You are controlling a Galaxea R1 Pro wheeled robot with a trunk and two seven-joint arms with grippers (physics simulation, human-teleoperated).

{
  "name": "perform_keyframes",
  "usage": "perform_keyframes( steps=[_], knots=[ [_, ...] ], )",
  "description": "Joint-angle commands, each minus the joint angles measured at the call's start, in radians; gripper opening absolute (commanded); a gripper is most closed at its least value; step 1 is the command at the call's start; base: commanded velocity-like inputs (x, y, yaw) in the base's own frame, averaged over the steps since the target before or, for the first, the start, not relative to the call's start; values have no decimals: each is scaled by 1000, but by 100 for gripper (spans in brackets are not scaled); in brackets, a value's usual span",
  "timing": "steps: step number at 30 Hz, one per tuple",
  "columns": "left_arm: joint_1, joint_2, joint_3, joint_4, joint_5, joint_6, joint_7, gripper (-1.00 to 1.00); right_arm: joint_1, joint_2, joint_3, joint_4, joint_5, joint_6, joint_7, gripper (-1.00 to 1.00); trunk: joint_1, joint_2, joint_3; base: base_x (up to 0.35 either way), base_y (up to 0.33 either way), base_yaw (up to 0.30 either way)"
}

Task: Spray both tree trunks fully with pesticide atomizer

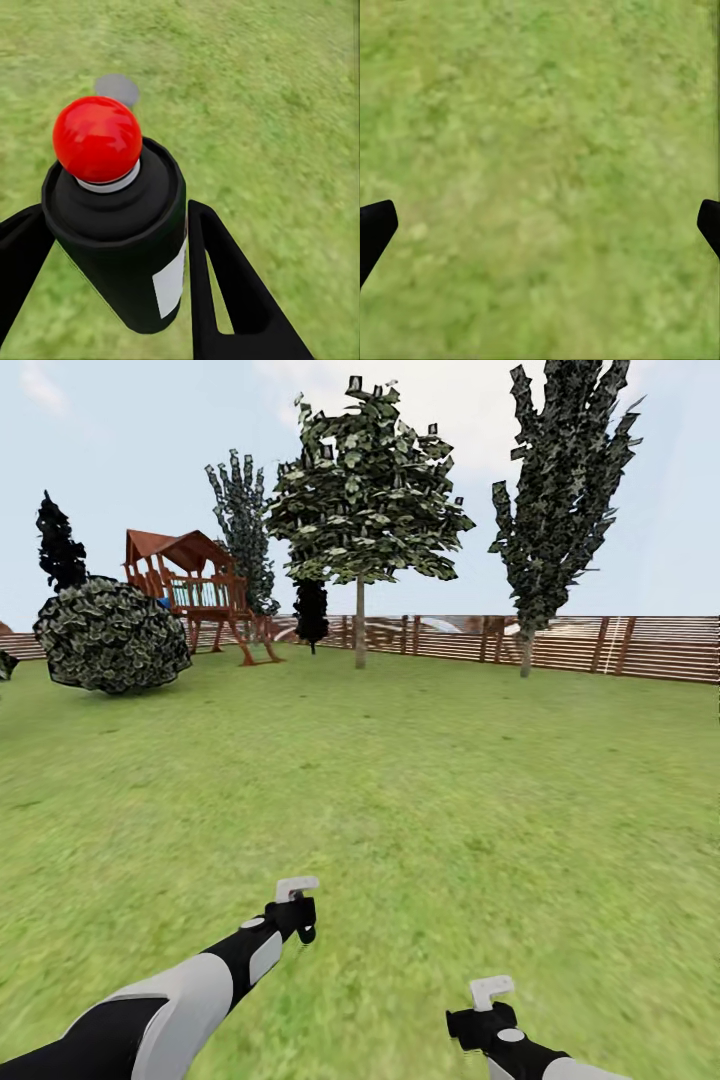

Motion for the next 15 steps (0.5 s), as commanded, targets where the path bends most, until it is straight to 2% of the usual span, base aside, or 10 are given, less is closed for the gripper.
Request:
perform_keyframes(
  steps=[1,15],
  knots=[
    [0,0,0,0,0,0,0,-100,0,0,0,0,0,0,0,100,0,0,0,350,0,-32],
    [0,0,-1,0,0,1,0,-100,0,0,0,0,0,-2,-2,100,0,0,0,350,0,7]
  ],
)
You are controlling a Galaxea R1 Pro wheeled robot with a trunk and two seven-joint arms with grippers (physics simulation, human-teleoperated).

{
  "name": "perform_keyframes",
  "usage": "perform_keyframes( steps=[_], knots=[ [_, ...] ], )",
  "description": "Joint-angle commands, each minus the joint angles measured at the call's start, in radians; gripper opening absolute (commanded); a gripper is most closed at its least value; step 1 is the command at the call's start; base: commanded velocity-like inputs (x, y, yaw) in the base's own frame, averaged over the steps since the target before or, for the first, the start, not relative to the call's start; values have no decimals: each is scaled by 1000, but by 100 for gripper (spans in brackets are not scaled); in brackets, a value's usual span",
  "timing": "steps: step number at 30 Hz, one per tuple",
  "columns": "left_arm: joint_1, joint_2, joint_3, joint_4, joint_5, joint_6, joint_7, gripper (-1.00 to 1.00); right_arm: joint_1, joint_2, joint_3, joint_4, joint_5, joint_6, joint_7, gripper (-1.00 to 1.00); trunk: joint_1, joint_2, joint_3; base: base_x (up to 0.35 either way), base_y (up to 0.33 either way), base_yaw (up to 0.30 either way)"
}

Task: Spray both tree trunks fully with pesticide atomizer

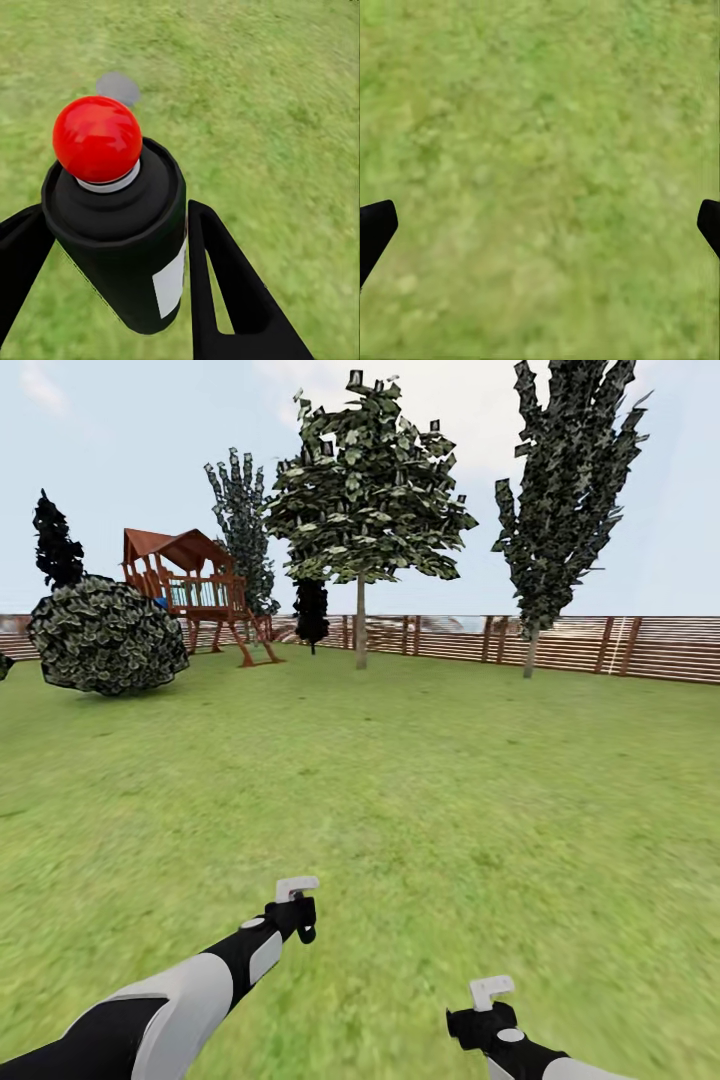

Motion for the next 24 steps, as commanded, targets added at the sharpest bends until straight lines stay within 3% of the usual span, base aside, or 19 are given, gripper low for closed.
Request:
perform_keyframes(
  steps=[1,24],
  knots=[
    [0,0,0,0,0,0,0,-100,0,0,0,0,0,0,0,100,0,0,0,350,0,4],
    [0,0,1,0,0,0,0,-100,0,1,1,0,6,0,0,100,0,0,-2,350,0,0]
  ],
)
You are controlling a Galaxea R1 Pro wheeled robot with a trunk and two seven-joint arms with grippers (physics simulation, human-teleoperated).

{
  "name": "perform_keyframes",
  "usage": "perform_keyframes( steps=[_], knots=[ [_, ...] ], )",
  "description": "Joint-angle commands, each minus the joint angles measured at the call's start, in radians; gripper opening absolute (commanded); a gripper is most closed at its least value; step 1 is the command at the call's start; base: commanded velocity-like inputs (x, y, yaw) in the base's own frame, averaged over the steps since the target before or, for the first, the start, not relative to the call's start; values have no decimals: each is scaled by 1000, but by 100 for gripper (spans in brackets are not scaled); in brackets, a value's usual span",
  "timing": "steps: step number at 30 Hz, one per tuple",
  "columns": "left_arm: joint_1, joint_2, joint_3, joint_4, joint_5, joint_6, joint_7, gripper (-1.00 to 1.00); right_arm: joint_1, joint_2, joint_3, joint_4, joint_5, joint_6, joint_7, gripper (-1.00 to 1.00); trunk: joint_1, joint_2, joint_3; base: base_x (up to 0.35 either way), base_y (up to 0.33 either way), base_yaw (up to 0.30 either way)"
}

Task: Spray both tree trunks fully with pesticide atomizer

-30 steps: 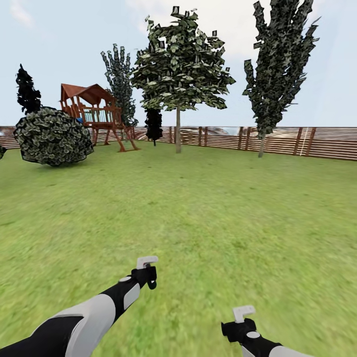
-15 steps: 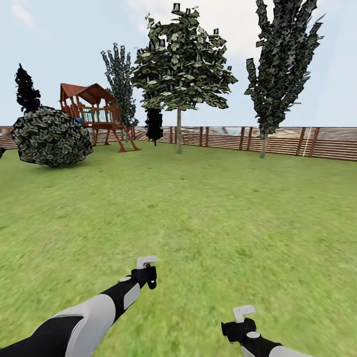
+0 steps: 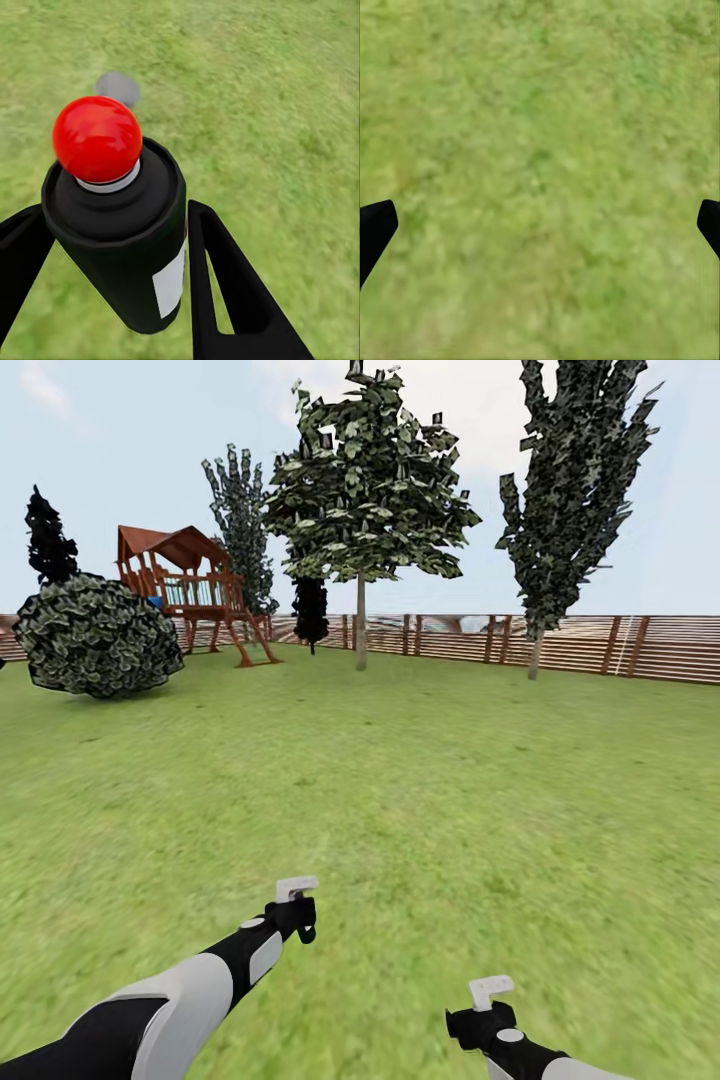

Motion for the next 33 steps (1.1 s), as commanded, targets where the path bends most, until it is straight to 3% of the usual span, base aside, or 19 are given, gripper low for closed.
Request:
perform_keyframes(
  steps=[1,33],
  knots=[
    [0,0,0,0,0,0,0,-100,0,0,0,0,0,0,0,100,0,0,-1,350,0,0],
    [0,0,0,0,0,0,0,-100,0,0,0,0,0,0,0,100,0,0,-27,350,0,0]
  ],
)
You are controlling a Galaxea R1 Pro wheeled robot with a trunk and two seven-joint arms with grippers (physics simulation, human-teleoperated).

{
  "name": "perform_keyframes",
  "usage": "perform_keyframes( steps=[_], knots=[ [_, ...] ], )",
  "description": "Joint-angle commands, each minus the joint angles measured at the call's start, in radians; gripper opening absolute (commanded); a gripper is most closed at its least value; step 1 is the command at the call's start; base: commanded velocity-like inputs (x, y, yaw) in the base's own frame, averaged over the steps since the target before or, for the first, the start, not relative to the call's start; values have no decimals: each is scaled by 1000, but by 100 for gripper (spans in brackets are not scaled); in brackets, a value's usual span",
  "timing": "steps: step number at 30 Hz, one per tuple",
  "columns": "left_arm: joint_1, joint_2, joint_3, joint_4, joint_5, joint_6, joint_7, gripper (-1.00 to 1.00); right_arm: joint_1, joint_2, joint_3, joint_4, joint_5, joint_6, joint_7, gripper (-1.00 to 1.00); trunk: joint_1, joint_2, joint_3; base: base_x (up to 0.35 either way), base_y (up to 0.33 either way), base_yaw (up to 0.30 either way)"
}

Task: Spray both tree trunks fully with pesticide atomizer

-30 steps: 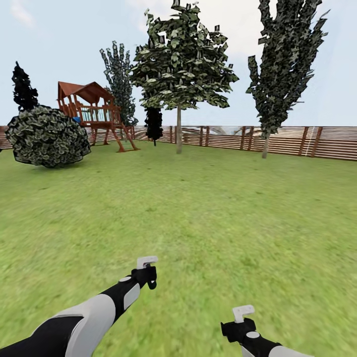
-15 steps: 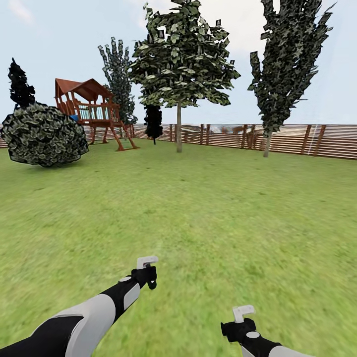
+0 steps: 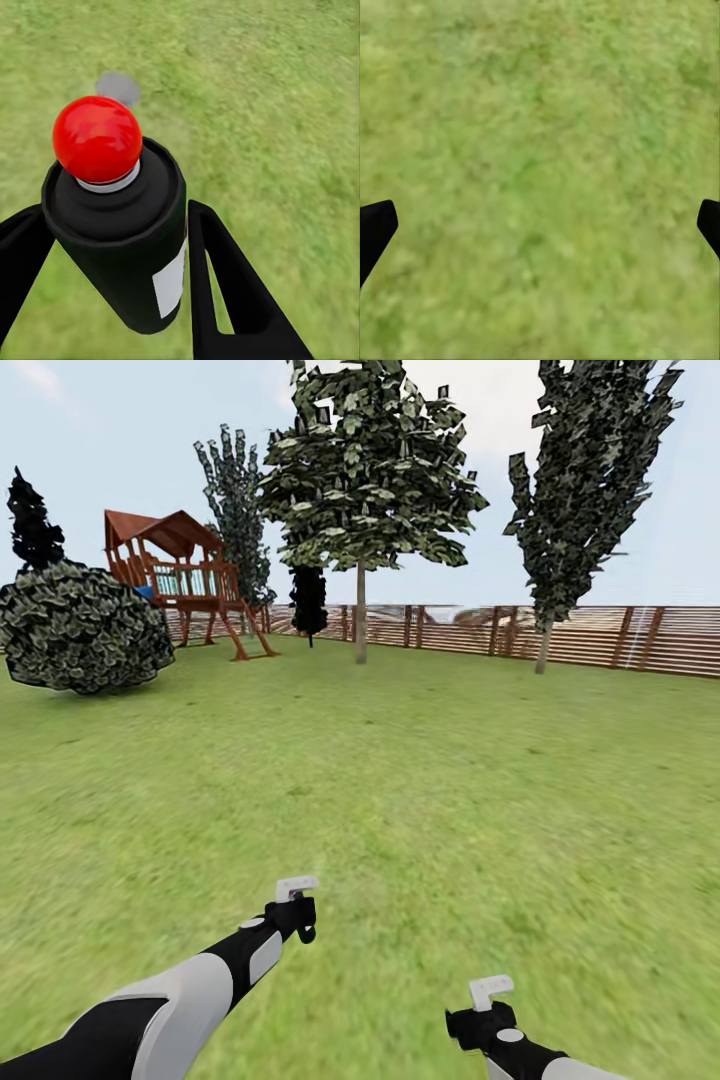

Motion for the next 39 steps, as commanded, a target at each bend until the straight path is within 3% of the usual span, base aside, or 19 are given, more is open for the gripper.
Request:
perform_keyframes(
  steps=[1,39],
  knots=[
    [0,0,0,0,0,0,0,-100,0,0,0,0,0,0,0,100,0,0,-1,350,0,0],
    [0,0,0,0,0,-1,0,-100,0,0,0,0,0,0,1,100,0,0,-36,350,0,0]
  ],
)
